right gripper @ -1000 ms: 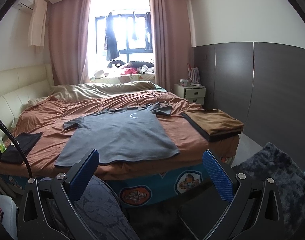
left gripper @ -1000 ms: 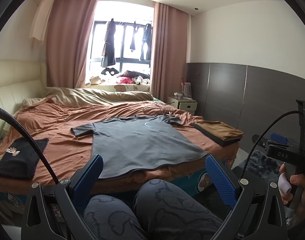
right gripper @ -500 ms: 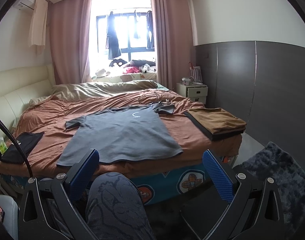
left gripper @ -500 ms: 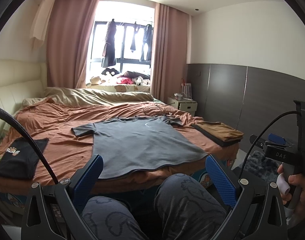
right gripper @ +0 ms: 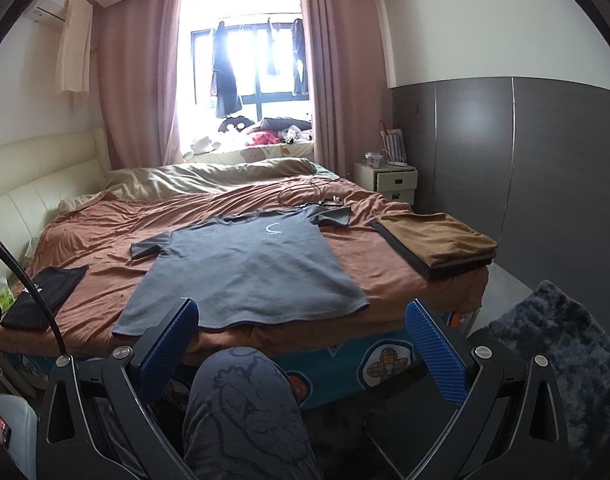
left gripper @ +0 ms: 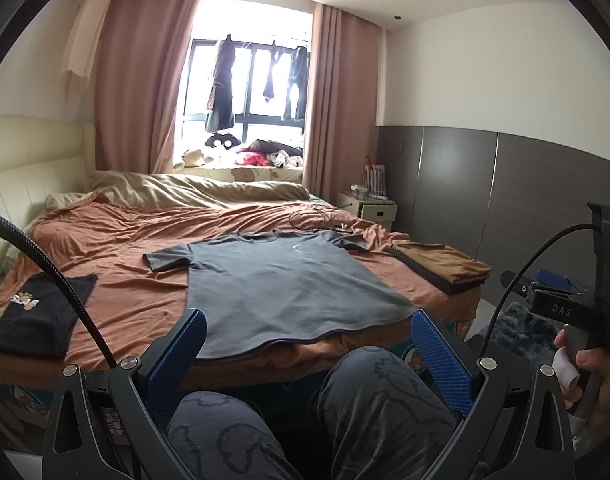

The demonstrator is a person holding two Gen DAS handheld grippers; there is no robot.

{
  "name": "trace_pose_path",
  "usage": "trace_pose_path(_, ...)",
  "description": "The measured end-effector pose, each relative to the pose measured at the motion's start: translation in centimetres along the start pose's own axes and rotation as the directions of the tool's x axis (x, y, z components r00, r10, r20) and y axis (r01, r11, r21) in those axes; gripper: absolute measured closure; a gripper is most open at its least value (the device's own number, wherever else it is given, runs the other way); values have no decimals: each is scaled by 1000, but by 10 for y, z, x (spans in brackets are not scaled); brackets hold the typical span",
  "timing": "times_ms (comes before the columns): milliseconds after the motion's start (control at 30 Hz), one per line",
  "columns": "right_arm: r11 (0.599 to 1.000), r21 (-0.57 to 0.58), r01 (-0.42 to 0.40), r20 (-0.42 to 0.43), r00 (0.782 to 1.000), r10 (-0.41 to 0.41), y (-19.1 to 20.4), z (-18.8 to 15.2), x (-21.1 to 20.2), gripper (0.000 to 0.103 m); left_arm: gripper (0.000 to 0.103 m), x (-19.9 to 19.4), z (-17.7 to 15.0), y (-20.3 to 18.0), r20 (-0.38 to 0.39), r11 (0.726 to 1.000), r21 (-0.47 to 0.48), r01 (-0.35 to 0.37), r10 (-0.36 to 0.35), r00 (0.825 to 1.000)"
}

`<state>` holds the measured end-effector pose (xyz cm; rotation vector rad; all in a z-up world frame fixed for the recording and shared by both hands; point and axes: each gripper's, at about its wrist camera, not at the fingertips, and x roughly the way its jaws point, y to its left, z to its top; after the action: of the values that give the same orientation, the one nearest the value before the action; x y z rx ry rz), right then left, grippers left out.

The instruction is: Fold small clothes

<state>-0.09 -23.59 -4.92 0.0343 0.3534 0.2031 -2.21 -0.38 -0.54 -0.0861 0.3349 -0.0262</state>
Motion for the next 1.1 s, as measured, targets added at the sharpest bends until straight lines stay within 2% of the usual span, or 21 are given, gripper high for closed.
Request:
trace_pose_path(567,1000,22,-19,-32,999,19,4,7,28,0,0,28,7,11,-34,1000,-10,-17,17,999)
trace_pose_path(1100,994,37,-101,-92,990,104,17,36,97,0,0,86,36,48,-78,996,-33,-89,86,993)
